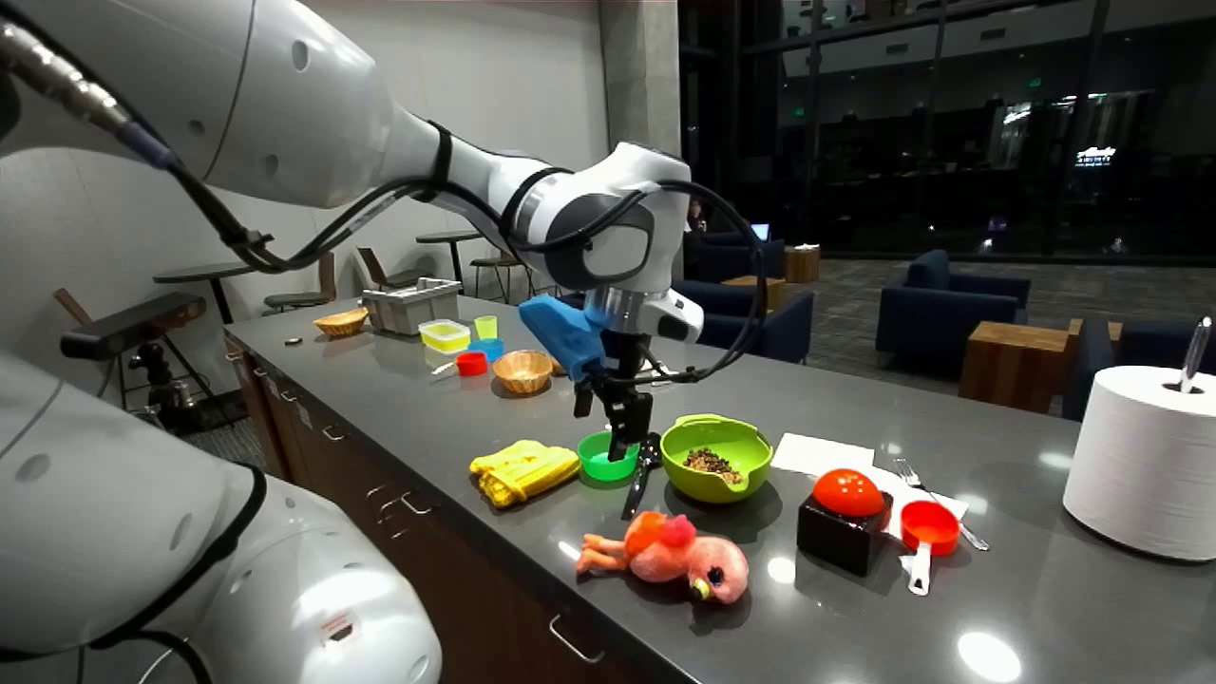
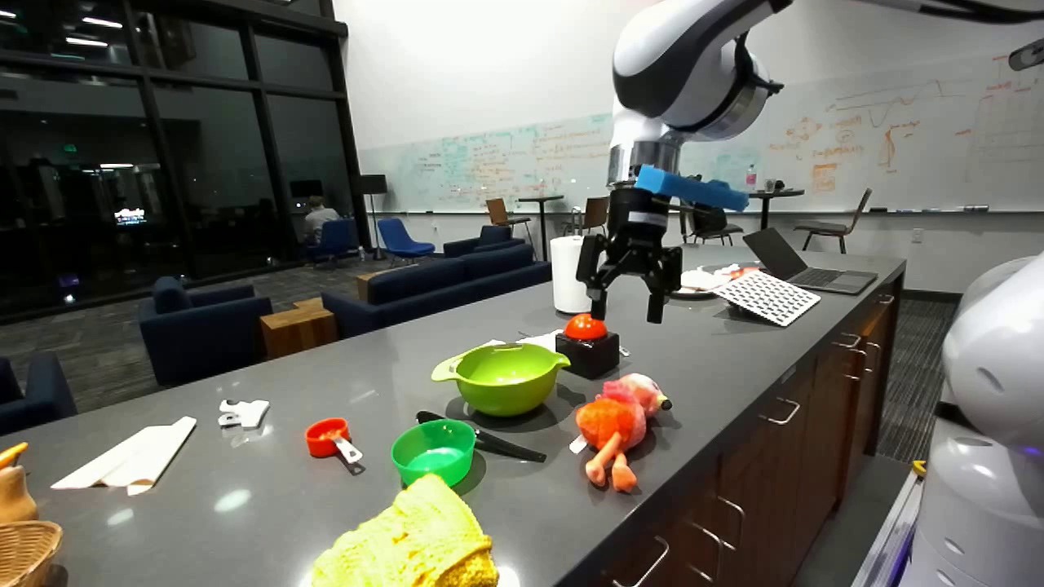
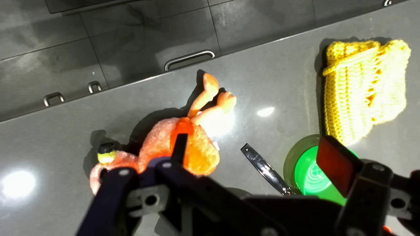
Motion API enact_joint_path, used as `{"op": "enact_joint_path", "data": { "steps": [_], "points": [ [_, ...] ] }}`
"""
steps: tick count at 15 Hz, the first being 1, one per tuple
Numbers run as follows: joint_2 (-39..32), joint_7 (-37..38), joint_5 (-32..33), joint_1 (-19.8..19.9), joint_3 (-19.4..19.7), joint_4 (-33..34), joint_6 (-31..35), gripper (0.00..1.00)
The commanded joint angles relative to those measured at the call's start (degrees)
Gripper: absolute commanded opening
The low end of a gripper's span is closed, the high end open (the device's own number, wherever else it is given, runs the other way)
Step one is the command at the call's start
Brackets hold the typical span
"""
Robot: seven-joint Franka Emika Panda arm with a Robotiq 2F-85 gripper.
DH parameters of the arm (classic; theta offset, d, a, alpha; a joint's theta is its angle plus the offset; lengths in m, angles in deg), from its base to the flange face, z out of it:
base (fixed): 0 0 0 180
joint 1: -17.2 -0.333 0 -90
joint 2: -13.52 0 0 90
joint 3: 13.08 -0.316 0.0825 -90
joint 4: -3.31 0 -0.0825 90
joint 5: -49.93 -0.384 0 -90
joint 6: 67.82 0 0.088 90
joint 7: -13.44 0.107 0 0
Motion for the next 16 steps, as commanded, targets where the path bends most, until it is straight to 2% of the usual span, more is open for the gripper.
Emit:
{"op": "enact_joint_path", "data": {
  "steps": [1,3,5,9,12,16],
  "points": [
    [0.0,-0.3,-0.3,0.7,-0.6,0.1,-0.2,1.00],
    [0.0,-0.3,-0.3,0.7,-0.6,0.1,-0.2,1.00],
    [-2.3,0.7,1.3,0.3,-2.6,0.9,0.2,1.00],
    [-9.5,0.1,1.4,-3.6,-7.8,4.2,1.7,1.00],
    [-17.2,0.1,2.4,-6.7,-11.9,9.2,4.6,1.00],
    [-28.8,0.9,5.7,-8.8,-15.3,18.9,10.9,1.00]
  ]
}}
